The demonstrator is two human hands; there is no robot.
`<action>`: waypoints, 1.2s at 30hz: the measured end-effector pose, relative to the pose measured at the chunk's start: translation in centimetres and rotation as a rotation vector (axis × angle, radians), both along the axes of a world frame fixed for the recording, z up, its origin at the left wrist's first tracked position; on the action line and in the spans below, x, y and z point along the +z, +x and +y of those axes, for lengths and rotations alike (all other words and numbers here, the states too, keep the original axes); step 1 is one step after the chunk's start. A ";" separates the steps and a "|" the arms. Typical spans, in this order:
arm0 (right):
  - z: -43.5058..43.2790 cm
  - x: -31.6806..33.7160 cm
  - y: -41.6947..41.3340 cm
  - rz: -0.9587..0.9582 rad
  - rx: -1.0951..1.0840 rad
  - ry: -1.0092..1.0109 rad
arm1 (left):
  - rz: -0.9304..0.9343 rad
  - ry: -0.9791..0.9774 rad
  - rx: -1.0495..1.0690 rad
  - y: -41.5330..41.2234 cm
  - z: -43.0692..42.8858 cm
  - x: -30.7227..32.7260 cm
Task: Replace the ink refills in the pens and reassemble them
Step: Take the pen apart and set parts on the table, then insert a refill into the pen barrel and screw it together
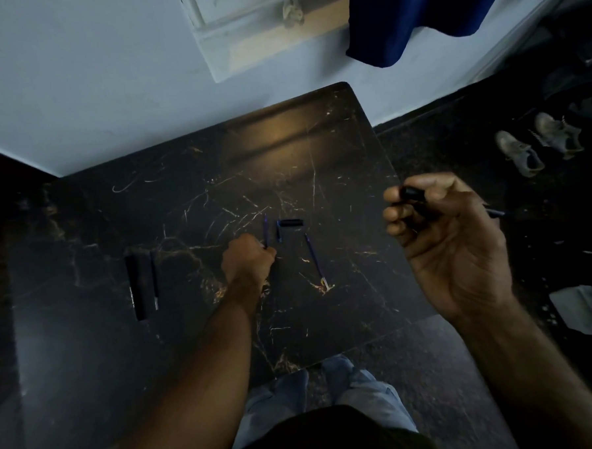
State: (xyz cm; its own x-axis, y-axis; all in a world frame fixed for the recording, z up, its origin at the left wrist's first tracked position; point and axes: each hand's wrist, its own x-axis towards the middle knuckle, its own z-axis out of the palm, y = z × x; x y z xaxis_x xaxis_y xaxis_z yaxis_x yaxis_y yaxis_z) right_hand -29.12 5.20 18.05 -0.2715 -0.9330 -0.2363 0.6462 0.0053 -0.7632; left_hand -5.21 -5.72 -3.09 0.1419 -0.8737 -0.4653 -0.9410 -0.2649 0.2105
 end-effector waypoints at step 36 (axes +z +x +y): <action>-3.2 2.8 7.2 -0.113 -0.003 -0.150 | 1.615 -0.448 0.207 -2.5 5.1 25.0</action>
